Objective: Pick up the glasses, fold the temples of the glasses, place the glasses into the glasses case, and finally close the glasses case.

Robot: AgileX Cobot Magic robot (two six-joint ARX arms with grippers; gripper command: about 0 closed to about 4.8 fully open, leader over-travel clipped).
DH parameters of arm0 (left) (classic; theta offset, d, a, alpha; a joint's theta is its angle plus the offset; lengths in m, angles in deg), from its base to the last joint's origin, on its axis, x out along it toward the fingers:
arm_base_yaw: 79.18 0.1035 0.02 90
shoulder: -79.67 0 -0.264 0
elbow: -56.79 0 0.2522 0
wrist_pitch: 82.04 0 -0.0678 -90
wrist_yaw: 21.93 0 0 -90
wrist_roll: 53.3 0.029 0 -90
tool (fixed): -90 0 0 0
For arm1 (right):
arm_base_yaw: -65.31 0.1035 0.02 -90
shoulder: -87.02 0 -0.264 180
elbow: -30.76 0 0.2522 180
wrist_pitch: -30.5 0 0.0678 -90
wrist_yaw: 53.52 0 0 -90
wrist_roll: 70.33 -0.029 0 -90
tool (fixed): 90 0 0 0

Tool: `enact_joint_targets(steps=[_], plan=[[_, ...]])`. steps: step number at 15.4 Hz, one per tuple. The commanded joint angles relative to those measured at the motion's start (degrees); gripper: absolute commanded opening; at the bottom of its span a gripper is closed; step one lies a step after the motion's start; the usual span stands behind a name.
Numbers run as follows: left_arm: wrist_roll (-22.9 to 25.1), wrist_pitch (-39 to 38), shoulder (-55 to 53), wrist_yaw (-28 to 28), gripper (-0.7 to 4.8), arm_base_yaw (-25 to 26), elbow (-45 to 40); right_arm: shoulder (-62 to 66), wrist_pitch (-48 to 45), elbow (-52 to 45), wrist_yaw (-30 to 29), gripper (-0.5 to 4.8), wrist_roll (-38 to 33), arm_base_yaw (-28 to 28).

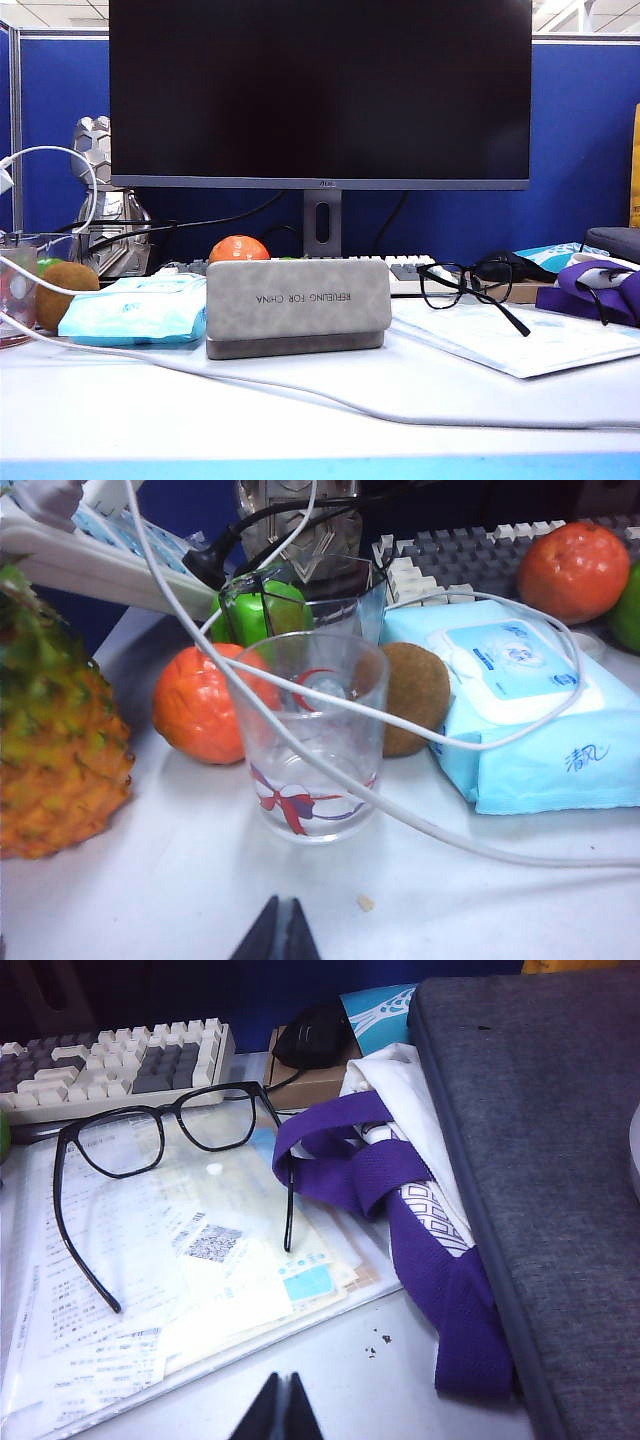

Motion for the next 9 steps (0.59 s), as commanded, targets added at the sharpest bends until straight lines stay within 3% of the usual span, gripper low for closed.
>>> enact_joint_targets(steps=[1,3,5,9], plan=[[-0.2,-0.74,0.0,0.44,-0.05,-0.04,-0.09,0.04,-0.02,-0.42,0.24,-0.01,-0.26,0.11],[-1.64,4.61,0.0,0.44,-0.05,-0.04,-0.07,0.0,-1.7,0.31,-0.9,-0.01,-0.35,0.13],[-8.13,11.65,-0.02,-0.68,-0.05,-0.04,0.72,0.0,-1.66,3.41,-0.85,-0.01,-1.92,0.13],[-11.37,11.52,-1.14,-2.78,-0.05,-0.04,8.87,0.04,-0.9,12.83,-0.17,-0.01,-6.25,0.11]])
